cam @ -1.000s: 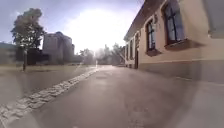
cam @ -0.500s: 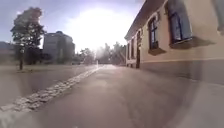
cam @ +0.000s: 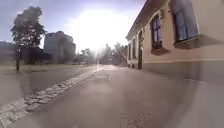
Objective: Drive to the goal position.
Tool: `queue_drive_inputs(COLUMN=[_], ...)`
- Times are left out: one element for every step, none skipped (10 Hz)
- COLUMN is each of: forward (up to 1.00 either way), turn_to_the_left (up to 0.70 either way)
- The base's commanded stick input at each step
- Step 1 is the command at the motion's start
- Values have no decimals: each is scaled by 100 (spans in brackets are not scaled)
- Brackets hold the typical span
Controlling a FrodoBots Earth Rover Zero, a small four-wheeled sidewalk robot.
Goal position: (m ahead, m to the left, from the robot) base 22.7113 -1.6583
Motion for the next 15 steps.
queue_drive_inputs(forward=[70,70,70,70,70,70,70,70,70,70,70,70,70,70,70], turn_to_the_left=[0,0,0,0,0,0,0,0,0,0,0,0,0,0,0])
